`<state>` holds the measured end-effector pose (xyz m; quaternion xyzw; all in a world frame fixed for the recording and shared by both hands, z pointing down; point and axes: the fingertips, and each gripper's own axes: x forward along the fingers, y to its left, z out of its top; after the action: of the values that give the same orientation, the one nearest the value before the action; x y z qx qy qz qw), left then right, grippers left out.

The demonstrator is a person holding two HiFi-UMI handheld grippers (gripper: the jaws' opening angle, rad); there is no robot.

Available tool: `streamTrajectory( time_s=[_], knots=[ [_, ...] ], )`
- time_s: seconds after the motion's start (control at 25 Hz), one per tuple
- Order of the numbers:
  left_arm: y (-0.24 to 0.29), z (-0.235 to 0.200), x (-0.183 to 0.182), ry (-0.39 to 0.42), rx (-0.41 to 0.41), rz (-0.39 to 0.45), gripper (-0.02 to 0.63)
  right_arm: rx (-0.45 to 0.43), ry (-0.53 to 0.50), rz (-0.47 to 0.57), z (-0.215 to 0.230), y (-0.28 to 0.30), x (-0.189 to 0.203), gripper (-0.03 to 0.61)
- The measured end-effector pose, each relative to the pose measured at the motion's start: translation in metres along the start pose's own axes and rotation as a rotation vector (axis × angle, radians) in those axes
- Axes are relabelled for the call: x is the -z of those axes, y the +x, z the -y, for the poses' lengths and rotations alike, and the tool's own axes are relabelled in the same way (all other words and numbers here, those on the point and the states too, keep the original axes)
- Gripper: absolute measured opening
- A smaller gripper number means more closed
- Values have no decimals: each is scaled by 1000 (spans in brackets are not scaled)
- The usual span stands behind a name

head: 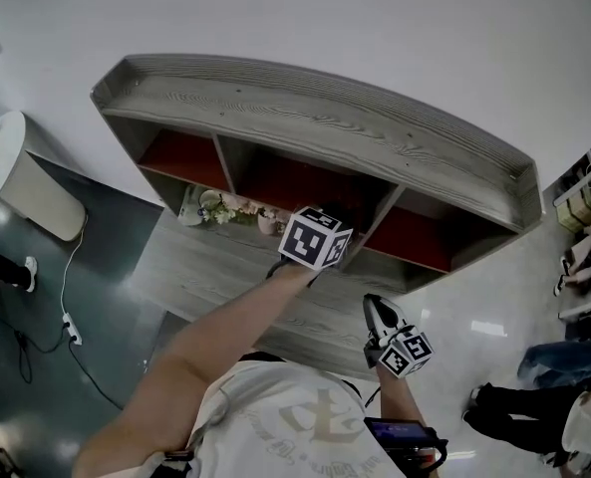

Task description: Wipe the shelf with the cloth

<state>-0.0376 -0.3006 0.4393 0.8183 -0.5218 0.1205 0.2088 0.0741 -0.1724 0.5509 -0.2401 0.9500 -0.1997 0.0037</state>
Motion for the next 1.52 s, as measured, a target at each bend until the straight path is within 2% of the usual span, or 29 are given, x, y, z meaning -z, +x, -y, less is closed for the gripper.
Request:
streamTrajectory(
  time_s=[0.24, 0.52, 0.88, 1.36, 1.52],
  knots=[
    [25, -8, -4, 9, -8, -75, 64, 8, -19, -14, 0, 2, 1, 5],
    [47, 2, 8, 155, -6, -191, 66, 11, -14, -16, 4, 3, 0, 5],
    [39, -16, 14, 224, -35, -219, 62, -17, -11, -36, 3, 15, 3, 5],
    [-10, -120, 14, 78, -212, -203, 61, -71, -10, -72, -8, 38, 11, 5],
    [-15, -136, 14, 58, -244, -200, 61, -86, -14, -80, -11, 44, 12, 6]
  ],
)
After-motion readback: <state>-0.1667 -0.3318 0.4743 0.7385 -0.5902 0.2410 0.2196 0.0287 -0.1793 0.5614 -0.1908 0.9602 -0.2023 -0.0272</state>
